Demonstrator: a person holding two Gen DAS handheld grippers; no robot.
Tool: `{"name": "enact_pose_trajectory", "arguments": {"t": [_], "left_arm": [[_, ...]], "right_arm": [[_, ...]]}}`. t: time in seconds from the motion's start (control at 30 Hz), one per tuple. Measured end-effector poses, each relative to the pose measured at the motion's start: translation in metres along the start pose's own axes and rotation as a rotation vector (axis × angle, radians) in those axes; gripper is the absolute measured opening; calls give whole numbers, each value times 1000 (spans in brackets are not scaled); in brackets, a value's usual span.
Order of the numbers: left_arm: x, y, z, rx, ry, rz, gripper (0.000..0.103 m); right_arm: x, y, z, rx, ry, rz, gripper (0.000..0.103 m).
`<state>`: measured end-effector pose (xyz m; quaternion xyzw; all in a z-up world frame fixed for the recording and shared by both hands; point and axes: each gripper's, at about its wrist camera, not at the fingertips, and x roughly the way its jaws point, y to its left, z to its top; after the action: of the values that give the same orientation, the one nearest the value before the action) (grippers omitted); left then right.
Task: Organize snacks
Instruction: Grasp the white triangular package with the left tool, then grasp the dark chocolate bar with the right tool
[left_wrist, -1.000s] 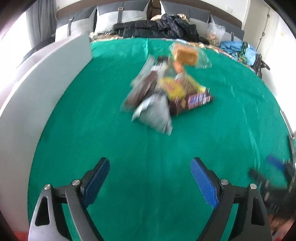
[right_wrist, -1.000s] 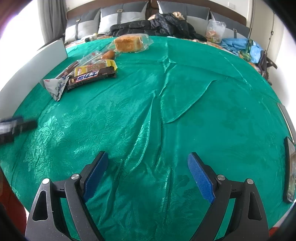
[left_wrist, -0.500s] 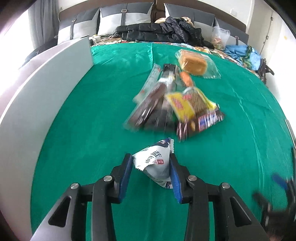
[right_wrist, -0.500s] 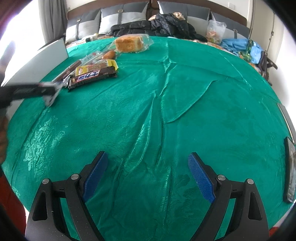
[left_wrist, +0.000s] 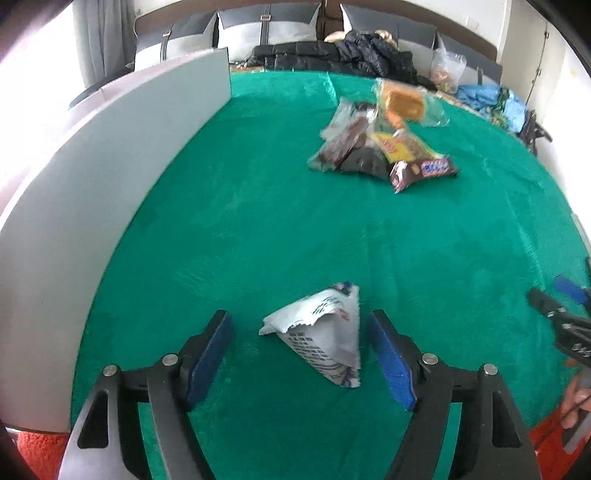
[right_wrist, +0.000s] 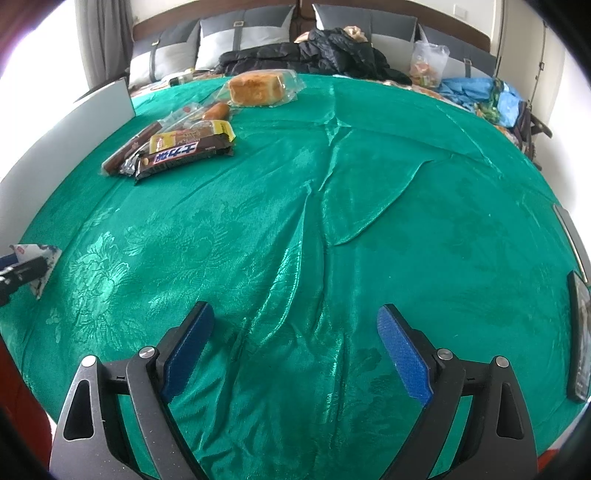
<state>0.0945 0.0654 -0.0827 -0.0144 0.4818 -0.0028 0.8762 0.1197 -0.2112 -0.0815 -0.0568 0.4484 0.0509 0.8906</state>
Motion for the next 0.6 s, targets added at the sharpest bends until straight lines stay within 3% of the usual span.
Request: {"name": "enact_pose_trajectory", "arguments": {"t": [0.23, 0.6], "left_arm": [[7, 0, -3, 12, -13, 17, 97], [8, -2, -5, 41, -34, 7, 103]], "right_arm": [[-2, 0, -2, -3, 1, 3, 93], [-2, 0, -1, -2, -1, 1, 93]]}}
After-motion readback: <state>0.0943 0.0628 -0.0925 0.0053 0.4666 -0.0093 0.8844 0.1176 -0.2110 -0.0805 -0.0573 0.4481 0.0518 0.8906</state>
